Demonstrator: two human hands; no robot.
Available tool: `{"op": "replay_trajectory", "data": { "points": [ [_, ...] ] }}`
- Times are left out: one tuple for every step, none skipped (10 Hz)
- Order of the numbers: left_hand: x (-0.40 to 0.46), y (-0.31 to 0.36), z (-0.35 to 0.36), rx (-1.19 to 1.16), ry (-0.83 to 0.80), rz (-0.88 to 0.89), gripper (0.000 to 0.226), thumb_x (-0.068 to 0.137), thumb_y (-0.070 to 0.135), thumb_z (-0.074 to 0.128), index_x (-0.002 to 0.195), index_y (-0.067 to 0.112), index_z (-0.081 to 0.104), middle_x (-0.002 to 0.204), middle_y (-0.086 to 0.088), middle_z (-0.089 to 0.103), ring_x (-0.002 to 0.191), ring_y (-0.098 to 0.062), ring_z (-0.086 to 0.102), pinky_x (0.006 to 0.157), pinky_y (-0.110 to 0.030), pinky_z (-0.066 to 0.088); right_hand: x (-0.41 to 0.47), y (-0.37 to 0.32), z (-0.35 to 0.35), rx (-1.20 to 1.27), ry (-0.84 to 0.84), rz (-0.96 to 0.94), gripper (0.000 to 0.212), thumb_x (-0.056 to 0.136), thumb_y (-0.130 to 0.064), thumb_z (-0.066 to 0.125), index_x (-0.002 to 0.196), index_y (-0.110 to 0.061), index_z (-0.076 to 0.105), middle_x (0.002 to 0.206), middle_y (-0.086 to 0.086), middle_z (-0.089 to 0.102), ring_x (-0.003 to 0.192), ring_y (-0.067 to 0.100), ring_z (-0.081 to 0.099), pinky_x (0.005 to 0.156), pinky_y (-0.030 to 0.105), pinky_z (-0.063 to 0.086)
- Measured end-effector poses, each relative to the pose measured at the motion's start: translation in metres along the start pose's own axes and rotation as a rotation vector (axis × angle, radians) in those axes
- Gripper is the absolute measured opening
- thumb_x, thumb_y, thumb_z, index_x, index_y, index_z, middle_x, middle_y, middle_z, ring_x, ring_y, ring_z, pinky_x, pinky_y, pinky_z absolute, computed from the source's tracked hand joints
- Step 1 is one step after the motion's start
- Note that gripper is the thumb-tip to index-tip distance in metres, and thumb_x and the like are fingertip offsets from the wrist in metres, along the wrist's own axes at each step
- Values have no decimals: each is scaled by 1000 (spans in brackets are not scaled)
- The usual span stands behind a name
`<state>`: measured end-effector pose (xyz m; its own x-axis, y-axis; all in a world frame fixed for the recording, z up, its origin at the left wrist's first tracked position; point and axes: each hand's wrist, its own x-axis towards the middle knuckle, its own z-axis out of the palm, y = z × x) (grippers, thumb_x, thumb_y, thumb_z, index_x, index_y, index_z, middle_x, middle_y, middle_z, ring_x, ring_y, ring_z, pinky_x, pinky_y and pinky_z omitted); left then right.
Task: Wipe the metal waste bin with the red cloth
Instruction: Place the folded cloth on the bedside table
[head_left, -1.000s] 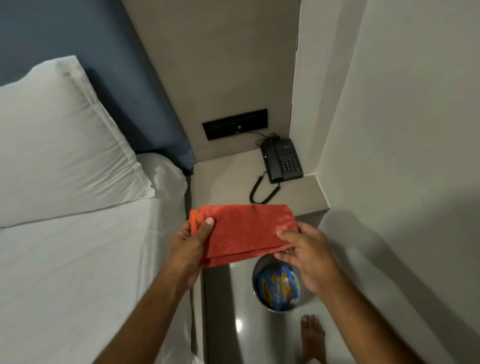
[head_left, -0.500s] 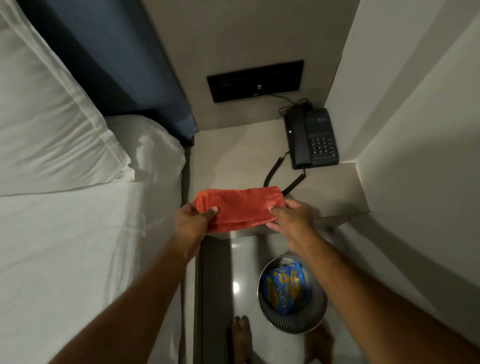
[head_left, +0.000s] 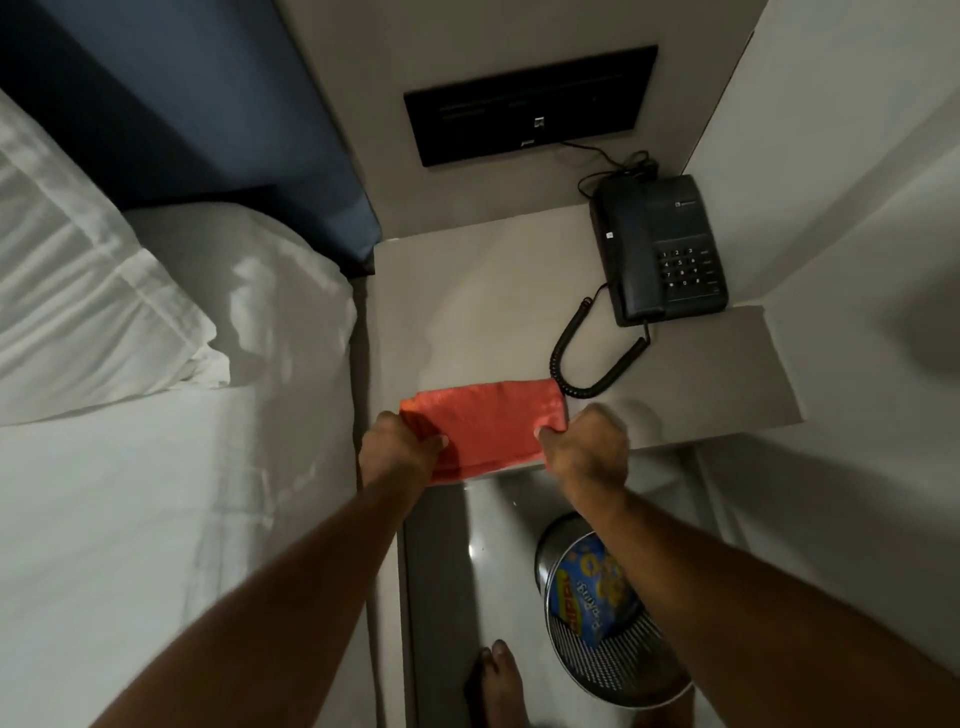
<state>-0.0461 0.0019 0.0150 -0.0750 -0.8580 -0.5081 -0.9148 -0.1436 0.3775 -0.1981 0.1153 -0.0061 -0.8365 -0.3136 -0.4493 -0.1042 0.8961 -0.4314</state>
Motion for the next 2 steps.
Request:
{"op": "replay_trajectory", "data": {
  "points": [
    [-7,12,-13,274,65,134,53,82,32,73,118,5,47,110,-16,59,94,-30,63,77,-39,55,-6,4,-16,-230,67,-136,59,81,-57,71,113,-12,53,99,5,59,75,18,53,59,31,45],
    [-21,36,-49,379,153,338,53,93,32,58,131,2,38,127,-21,53,108,-31,58,83,-37,51,-7,-8,-56,-189,163,-380,37,91,-45,61,106,-11,57,101,9,61,89,26,60,69,37,52]
  ]
}}
